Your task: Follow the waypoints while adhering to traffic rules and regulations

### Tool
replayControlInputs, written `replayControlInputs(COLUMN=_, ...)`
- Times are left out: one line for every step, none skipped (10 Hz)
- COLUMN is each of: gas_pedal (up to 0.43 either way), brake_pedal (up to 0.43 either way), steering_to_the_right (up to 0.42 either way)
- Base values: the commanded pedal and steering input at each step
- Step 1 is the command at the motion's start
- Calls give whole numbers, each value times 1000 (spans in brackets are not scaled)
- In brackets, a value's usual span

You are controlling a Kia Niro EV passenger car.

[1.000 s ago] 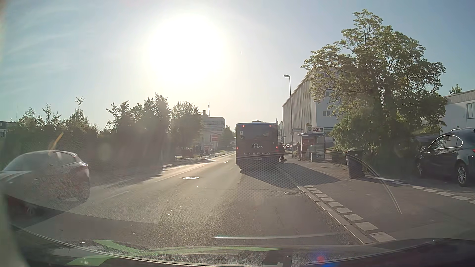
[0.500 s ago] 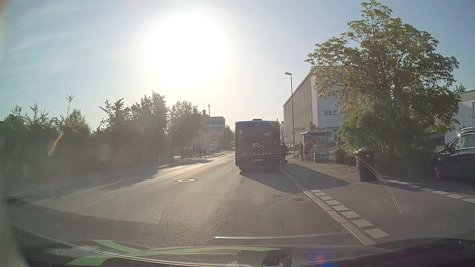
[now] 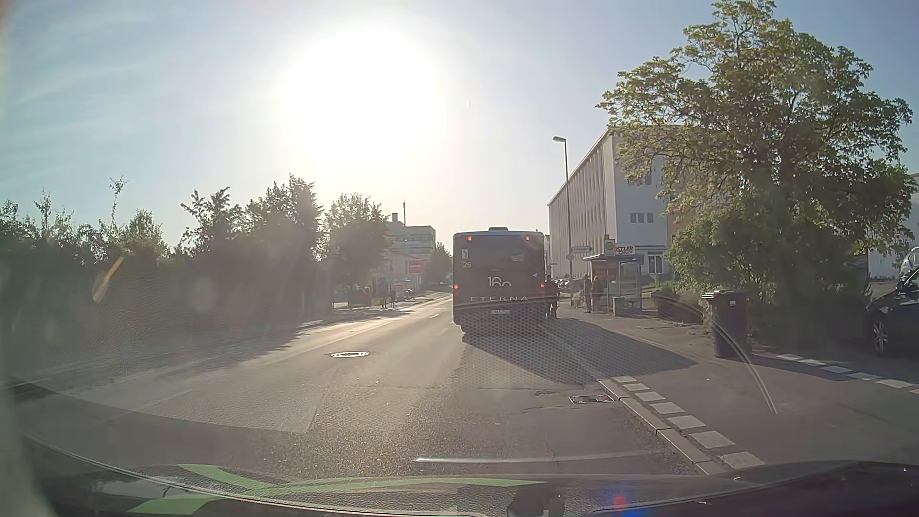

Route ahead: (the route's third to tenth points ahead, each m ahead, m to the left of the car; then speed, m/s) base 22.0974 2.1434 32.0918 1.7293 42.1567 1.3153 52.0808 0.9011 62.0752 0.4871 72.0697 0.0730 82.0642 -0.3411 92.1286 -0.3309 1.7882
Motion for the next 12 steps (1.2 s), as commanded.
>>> replayControlInputs(gas_pedal=0, brake_pedal=91, steering_to_the_right=-6)
replayControlInputs(gas_pedal=0, brake_pedal=91, steering_to_the_right=-6)
replayControlInputs(gas_pedal=0, brake_pedal=91, steering_to_the_right=-6)
replayControlInputs(gas_pedal=0, brake_pedal=104, steering_to_the_right=-6)
replayControlInputs(gas_pedal=0, brake_pedal=98, steering_to_the_right=-6)
replayControlInputs(gas_pedal=0, brake_pedal=85, steering_to_the_right=-6)
replayControlInputs(gas_pedal=0, brake_pedal=73, steering_to_the_right=-6)
replayControlInputs(gas_pedal=0, brake_pedal=73, steering_to_the_right=-6)
replayControlInputs(gas_pedal=0, brake_pedal=73, steering_to_the_right=-6)
replayControlInputs(gas_pedal=0, brake_pedal=73, steering_to_the_right=-6)
replayControlInputs(gas_pedal=0, brake_pedal=73, steering_to_the_right=-6)
replayControlInputs(gas_pedal=0, brake_pedal=73, steering_to_the_right=-6)
